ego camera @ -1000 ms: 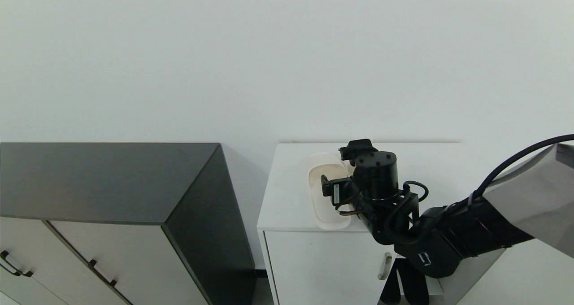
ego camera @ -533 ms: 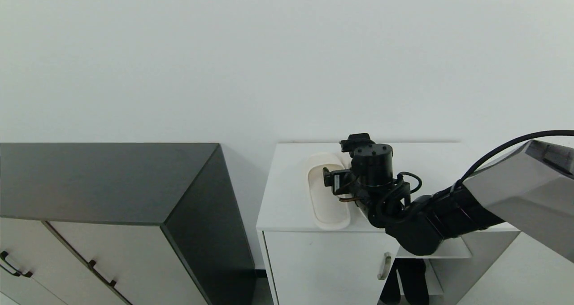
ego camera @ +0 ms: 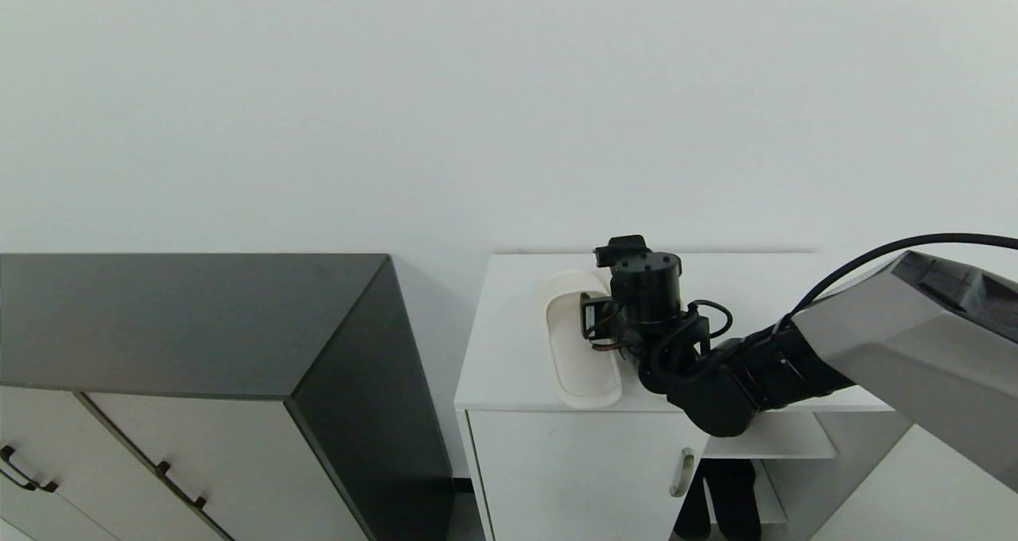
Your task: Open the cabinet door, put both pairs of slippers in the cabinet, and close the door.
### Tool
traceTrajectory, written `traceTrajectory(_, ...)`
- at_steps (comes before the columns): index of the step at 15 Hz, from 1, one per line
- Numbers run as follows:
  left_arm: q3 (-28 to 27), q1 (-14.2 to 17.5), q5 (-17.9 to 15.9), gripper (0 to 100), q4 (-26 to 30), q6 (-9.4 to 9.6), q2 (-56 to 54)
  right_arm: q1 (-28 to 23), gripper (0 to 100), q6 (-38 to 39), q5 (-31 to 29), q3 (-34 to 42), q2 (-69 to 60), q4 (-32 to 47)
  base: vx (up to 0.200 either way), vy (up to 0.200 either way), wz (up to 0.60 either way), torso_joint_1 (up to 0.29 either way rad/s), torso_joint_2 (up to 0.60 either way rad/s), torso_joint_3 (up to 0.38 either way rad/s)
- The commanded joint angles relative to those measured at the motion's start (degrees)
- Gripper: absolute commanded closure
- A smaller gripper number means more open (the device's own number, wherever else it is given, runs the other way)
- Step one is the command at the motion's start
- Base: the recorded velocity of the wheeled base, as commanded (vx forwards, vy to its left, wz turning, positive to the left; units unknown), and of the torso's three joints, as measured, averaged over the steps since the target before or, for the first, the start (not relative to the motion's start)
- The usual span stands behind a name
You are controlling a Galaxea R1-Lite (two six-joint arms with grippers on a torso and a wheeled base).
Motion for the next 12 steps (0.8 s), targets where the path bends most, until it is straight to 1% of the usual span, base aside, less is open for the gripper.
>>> traceTrajectory(1,0.00,0.02,0.01,100,-0.01,-0.01,0.07,-0.04,100,0.01,-0.07,-0.41,0.18,-0.04,0.000,0.000,0.00,0.000,0.00,0.000)
traceTrajectory(5,0.00,0.02,0.01,100,-0.01,-0.01,0.07,-0.04,100,-1.04,-0.25,0.12,-1.75,-0.13,0.000,0.000,0.00,0.000,0.00,0.000)
traceTrajectory(8,0.00,0.02,0.01,100,-0.01,-0.01,0.07,1.37,100,-1.13,-0.25,5.83,-7.64,-0.31,0.000,0.000,0.00,0.000,0.00,0.000)
traceTrajectory(9,0.00,0.02,0.01,100,-0.01,-0.01,0.07,2.78,100,-1.04,0.19,10.76,-10.98,-1.01,0.000,0.000,0.00,0.000,0.00,0.000)
traceTrajectory(10,0.00,0.02,0.01,100,-0.01,-0.01,0.07,3.83,100,-0.95,1.07,13.92,-12.82,-1.89,0.000,0.000,0.00,0.000,0.00,0.000)
traceTrajectory(12,0.00,0.02,0.01,100,-0.01,-0.01,0.07,5.68,100,-1.04,4.76,22.09,-17.39,-5.05,0.000,0.000,0.00,0.000,0.00,0.000)
